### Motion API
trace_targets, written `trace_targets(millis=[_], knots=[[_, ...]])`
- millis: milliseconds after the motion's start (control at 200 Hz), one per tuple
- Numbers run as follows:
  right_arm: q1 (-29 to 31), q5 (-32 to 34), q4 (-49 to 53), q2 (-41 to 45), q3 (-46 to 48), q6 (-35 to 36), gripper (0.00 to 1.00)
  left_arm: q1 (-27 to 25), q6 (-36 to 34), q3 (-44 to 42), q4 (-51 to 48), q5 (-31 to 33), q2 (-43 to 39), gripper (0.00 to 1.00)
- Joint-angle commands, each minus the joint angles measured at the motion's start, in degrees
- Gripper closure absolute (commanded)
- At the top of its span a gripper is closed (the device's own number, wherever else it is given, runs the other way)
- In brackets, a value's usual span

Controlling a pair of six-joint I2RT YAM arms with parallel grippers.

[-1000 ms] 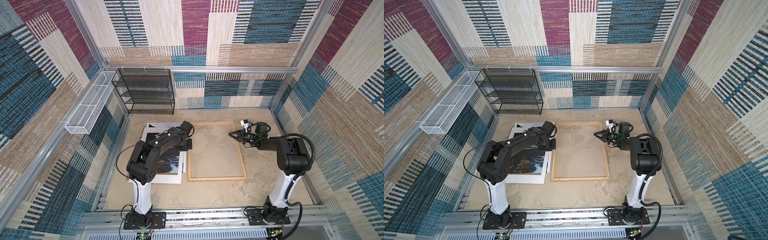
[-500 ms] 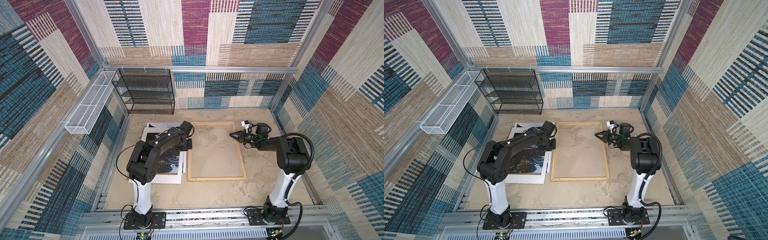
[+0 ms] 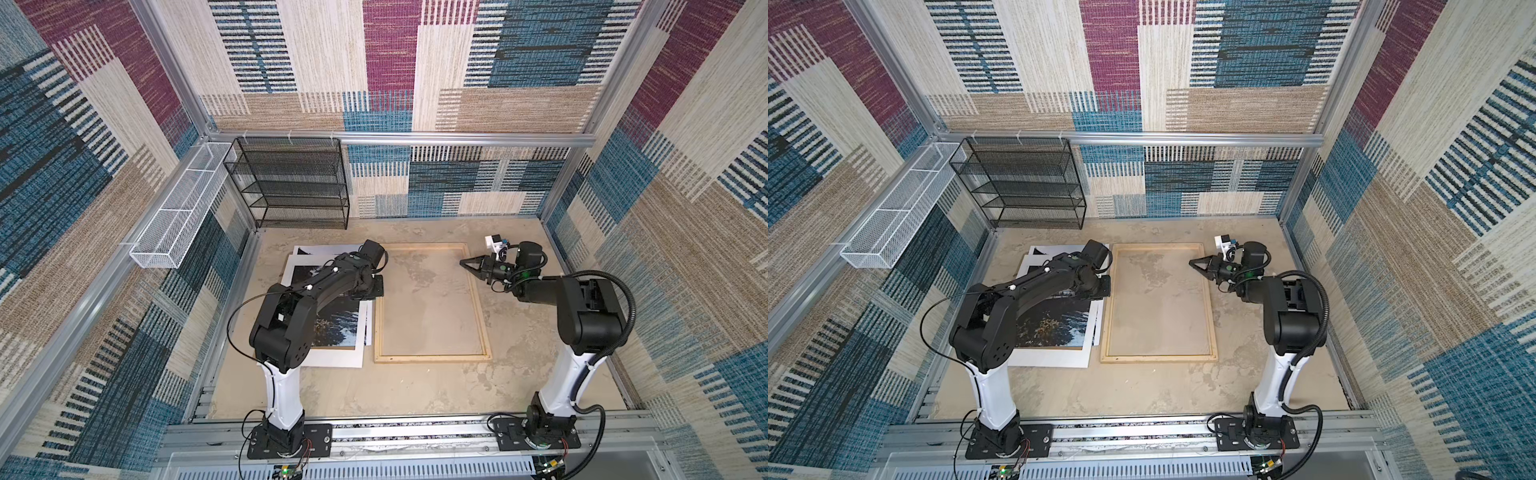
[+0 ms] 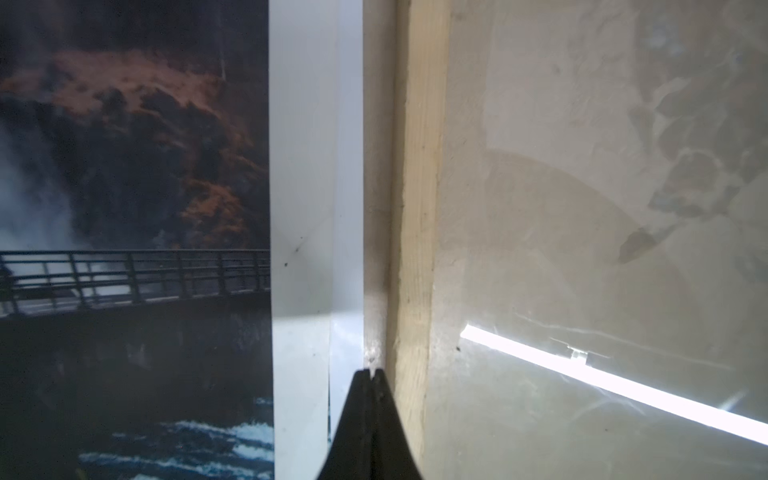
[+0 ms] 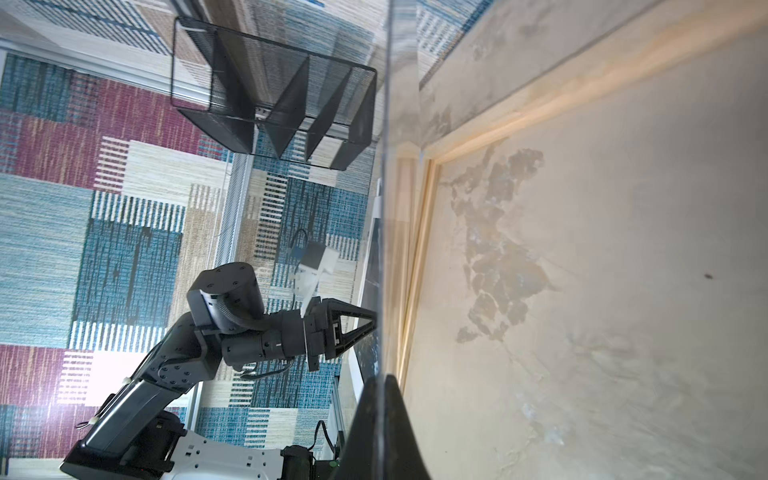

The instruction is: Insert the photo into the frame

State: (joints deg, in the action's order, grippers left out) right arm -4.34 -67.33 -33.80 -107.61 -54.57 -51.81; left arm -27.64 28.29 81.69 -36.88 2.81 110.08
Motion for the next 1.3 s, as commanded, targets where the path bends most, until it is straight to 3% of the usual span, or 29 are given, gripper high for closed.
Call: trace_targets(millis=[0, 210, 596, 1297], knots=[[0.1, -1.0, -1.7, 3.0, -1.1, -2.0, 1.00, 0.5, -0.4, 0.4, -0.9, 1.7, -0.7, 1.00], [0.6, 0.5, -2.2, 4.4, -0.6, -3.8, 1.00, 1.2, 0.5, 0.3, -0.2, 0.3, 1.6, 1.00], [1.8, 2.4, -19.6, -1.0, 0.4, -19.4, 1.00, 1.4, 0.5, 0.5, 0.8, -0.4, 3.1, 1.00], [4.5, 5.2, -15.4, 6.6, -3.2, -22.9, 1.00, 3.9, -1.6, 2.5, 2.8, -0.8, 1.9, 1.00]])
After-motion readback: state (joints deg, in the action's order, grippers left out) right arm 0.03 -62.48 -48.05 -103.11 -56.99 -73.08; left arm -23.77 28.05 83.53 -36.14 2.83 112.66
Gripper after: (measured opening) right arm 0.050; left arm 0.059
